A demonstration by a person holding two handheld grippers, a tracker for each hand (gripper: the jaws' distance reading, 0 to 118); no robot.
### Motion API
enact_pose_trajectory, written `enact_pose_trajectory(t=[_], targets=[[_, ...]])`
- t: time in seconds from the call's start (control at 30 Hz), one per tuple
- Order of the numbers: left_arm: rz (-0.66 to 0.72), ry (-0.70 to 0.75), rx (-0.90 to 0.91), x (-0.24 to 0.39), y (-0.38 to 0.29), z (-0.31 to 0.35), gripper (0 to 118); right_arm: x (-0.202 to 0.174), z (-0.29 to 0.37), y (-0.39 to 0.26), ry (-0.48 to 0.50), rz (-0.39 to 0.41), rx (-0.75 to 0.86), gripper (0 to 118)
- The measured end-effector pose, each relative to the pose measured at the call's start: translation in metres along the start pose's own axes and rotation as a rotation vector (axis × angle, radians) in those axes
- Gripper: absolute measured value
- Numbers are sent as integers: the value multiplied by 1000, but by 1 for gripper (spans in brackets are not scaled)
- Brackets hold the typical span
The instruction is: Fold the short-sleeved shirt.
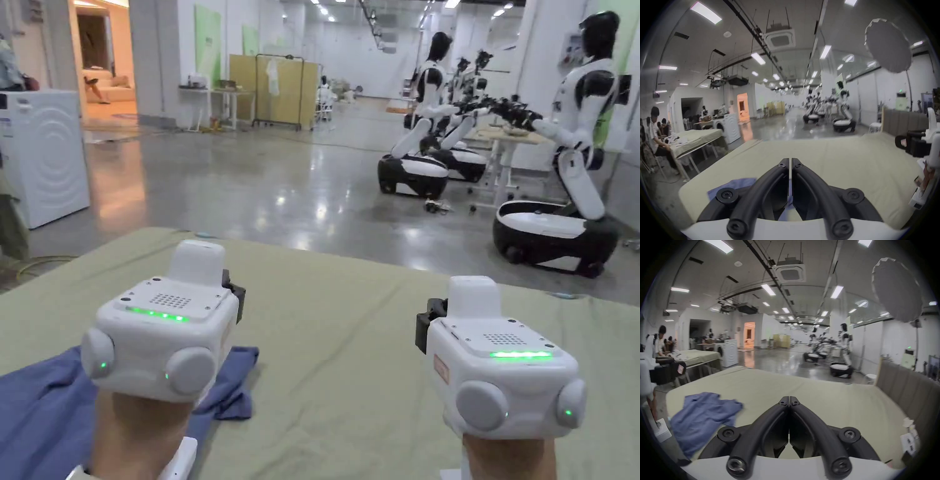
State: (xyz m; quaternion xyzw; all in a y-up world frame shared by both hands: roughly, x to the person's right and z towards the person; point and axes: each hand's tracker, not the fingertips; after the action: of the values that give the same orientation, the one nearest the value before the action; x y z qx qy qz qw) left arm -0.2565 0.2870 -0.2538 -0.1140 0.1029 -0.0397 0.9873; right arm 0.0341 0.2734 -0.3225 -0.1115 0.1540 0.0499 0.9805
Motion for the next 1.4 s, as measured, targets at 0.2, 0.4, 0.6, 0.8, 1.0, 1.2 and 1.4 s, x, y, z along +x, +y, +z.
enact_pose_trajectory(t=[0.2,0.4,0.6,0.8,1.0,1.2,1.4], targets=[[71,51,-359,-105,-46,-23,1,-84,-25,-23,180,17,-55,3],[76,-45,-532,-119,-96,-80,51,-114,-48,-46,232,37,-114,3],[142,-102,-674,-92,-149,-169,117,-109,-73,-68,209,52,-183,3],[162,-108,-787,-63,-196,-214,113,-96,-102,-88,163,66,-260,3],[237,7,-660,-100,-197,-207,5,-83,-102,-91,157,55,-273,3],[219,-109,-642,-78,-177,-206,5,-57,-86,-88,139,15,-262,3],[132,-304,-414,19,-81,-182,5,14,-39,-79,17,28,-234,3]])
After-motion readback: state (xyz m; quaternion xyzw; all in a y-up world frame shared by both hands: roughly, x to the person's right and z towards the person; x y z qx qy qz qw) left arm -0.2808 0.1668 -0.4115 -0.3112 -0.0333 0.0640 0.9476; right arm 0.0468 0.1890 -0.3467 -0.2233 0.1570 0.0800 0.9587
